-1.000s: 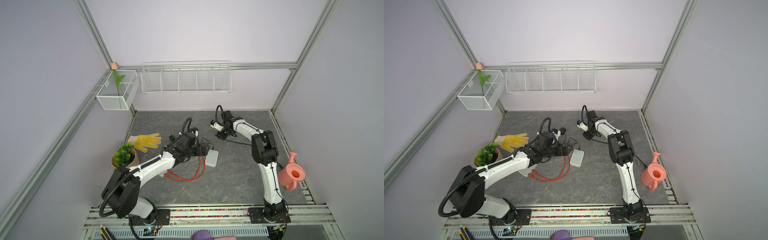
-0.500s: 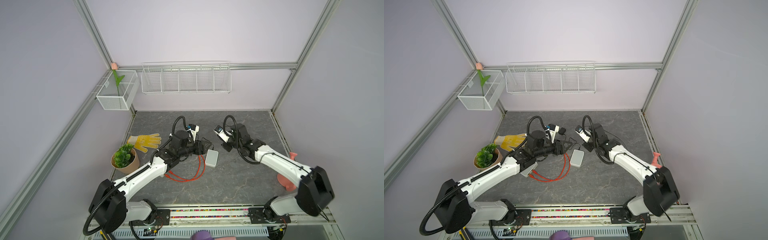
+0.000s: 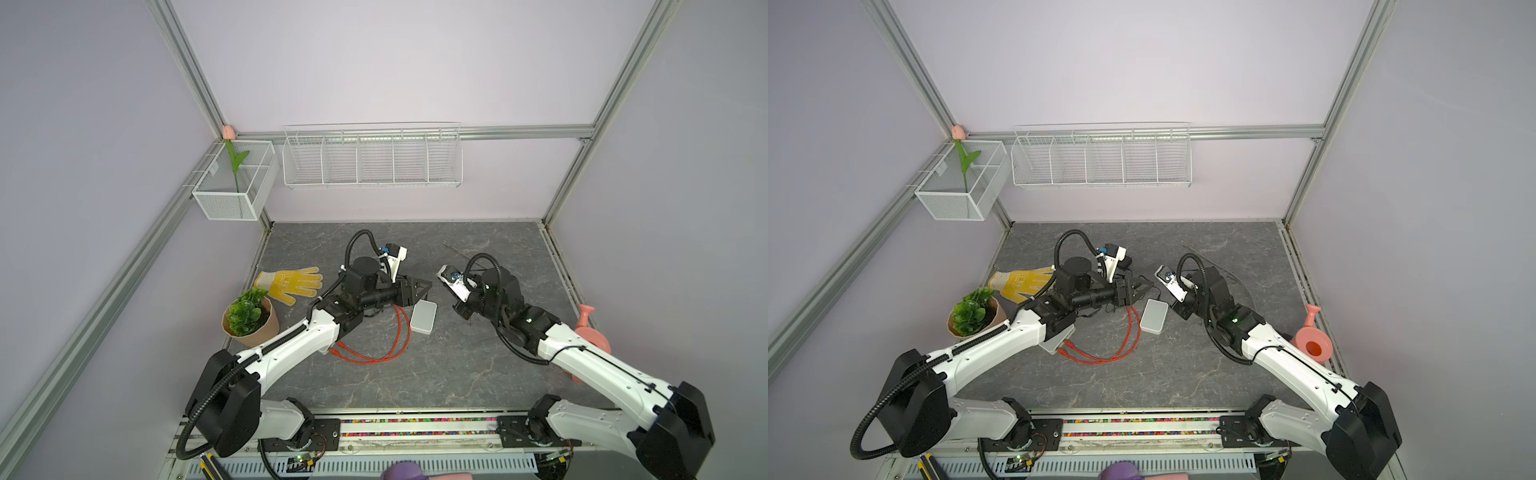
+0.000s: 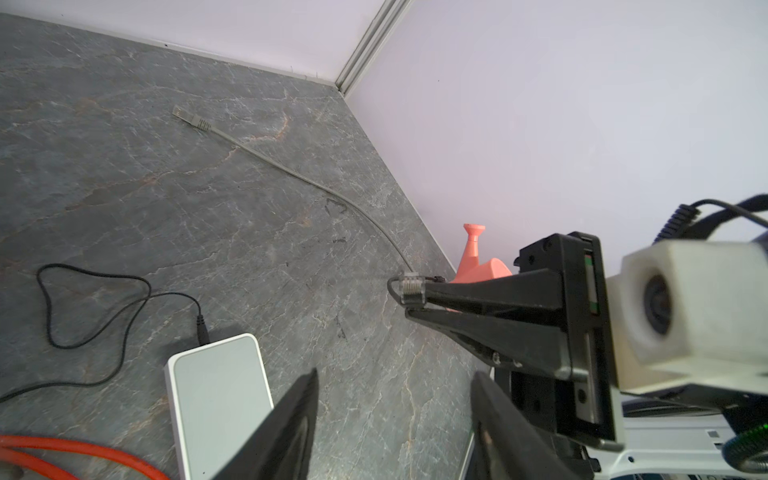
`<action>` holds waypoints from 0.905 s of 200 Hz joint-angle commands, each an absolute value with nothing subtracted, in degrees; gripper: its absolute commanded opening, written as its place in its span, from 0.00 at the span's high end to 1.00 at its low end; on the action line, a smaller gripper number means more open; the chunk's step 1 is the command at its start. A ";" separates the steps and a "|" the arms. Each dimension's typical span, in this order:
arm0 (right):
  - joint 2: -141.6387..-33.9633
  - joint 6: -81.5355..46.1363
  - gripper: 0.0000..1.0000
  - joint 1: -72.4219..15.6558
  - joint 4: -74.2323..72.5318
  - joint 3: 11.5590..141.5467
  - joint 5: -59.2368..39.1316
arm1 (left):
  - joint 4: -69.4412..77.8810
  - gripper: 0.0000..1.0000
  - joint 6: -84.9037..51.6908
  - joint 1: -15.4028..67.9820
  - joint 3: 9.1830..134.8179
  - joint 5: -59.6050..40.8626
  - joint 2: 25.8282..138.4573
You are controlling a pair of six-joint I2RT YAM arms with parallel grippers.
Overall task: Insert the plug into the switch port
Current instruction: 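Lift the black ethernet plug toward the white box while left gripper approaches it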
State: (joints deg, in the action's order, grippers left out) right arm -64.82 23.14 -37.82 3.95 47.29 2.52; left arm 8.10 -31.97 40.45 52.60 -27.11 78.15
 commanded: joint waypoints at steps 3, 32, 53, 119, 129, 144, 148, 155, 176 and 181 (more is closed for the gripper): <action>-63.99 22.60 0.94 -39.18 2.75 46.37 2.59 | 9.50 0.44 -33.00 40.34 55.36 -28.31 79.53; -64.42 23.07 0.94 -40.85 2.56 46.36 4.49 | 10.55 0.46 -33.75 40.67 55.63 -28.61 80.26; -64.34 23.12 0.94 -41.80 2.57 46.36 4.88 | 10.11 0.49 -33.79 40.78 56.40 -28.56 81.35; -64.77 23.38 0.94 -44.21 2.20 46.37 7.29 | 8.83 0.71 -34.21 41.33 58.04 -29.21 83.99; -64.70 23.38 0.94 -44.31 2.13 46.32 7.55 | 8.13 0.80 -34.00 41.48 58.35 -29.41 84.27; -64.65 23.26 0.94 -44.43 2.33 46.54 7.90 | 7.76 0.94 -33.75 41.57 58.40 -29.93 84.29; -64.69 23.28 0.94 -44.45 2.54 46.69 7.98 | 7.74 0.97 -33.59 41.57 58.30 -30.04 84.22; -64.61 23.04 0.90 -44.43 2.99 46.93 7.88 | 7.69 1.00 -33.12 41.57 58.14 -30.35 83.96; -63.06 20.91 0.65 -43.98 8.32 49.37 6.44 | 7.63 1.00 -29.27 40.95 56.90 -32.35 82.70; -62.45 20.35 0.62 -43.36 10.68 49.99 5.43 | 8.68 1.00 -28.60 40.45 56.07 -34.15 82.54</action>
State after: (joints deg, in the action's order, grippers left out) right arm -64.75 22.70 -43.99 5.26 47.22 7.46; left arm 8.32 -32.82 41.45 56.82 -30.13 83.59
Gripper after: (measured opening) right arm 0.302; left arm 0.115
